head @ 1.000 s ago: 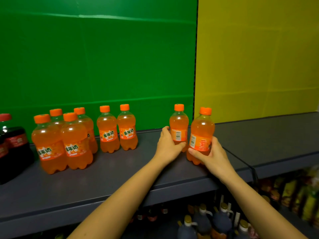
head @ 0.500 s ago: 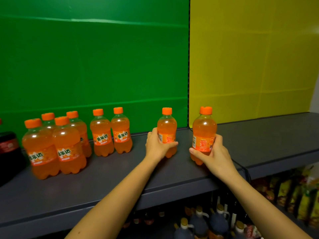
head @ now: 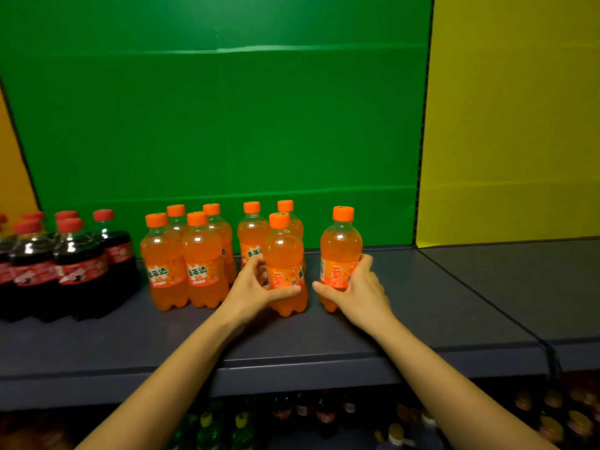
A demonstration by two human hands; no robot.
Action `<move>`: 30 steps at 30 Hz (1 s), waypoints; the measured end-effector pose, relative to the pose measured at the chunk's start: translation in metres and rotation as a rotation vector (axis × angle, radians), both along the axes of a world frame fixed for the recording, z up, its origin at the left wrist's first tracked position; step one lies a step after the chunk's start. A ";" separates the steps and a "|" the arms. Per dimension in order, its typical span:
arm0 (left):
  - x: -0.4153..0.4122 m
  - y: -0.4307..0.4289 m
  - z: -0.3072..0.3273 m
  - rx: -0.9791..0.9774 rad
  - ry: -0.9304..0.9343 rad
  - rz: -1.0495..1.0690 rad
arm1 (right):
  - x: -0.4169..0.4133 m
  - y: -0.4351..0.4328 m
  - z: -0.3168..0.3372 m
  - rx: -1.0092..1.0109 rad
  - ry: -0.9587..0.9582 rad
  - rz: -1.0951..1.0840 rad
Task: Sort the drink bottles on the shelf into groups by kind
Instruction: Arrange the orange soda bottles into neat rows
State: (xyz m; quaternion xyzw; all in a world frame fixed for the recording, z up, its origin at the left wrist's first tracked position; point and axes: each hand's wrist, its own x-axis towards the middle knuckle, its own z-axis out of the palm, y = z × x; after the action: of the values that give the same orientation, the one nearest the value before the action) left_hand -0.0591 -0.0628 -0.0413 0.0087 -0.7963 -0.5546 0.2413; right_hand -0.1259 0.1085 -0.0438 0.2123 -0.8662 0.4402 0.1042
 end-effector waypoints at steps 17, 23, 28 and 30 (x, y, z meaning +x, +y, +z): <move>0.007 -0.017 -0.012 -0.290 0.104 0.263 | 0.000 -0.040 -0.012 -0.022 0.013 0.176; 0.008 -0.023 -0.012 -0.274 0.114 0.332 | -0.006 -0.043 -0.015 -0.133 -0.071 0.233; 0.014 -0.025 -0.012 -0.289 0.129 0.352 | -0.007 -0.046 -0.016 -0.086 0.040 0.190; 0.014 -0.026 -0.013 -0.296 0.145 0.372 | -0.007 -0.047 -0.015 -0.073 0.042 0.199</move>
State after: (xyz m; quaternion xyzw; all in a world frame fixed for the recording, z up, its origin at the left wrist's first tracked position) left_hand -0.0449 -0.0890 -0.0546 0.0798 -0.8342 -0.3770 0.3946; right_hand -0.1326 0.0616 -0.0584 0.3027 -0.8217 0.4753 0.0858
